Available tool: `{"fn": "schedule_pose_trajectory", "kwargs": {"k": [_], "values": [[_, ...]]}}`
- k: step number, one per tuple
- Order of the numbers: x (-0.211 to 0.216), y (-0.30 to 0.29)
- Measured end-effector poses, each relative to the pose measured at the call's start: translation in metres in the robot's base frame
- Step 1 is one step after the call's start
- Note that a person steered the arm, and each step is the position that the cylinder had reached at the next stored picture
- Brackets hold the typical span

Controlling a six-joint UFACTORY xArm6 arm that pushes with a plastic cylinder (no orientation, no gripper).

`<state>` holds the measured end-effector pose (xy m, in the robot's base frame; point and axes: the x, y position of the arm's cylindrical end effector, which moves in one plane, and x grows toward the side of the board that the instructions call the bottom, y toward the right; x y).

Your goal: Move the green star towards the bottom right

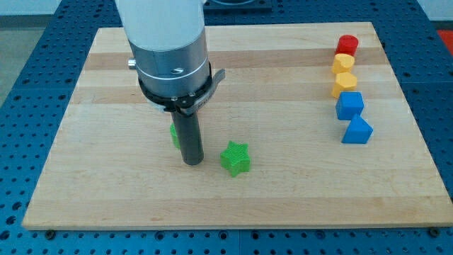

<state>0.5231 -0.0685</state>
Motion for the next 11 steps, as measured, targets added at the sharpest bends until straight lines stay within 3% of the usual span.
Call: {"fn": "schedule_pose_trajectory", "kwargs": {"k": [4,9,10,11], "values": [[-0.011,0.086],[-0.014,0.069],[0.013,0.069],[0.013,0.069]]}}
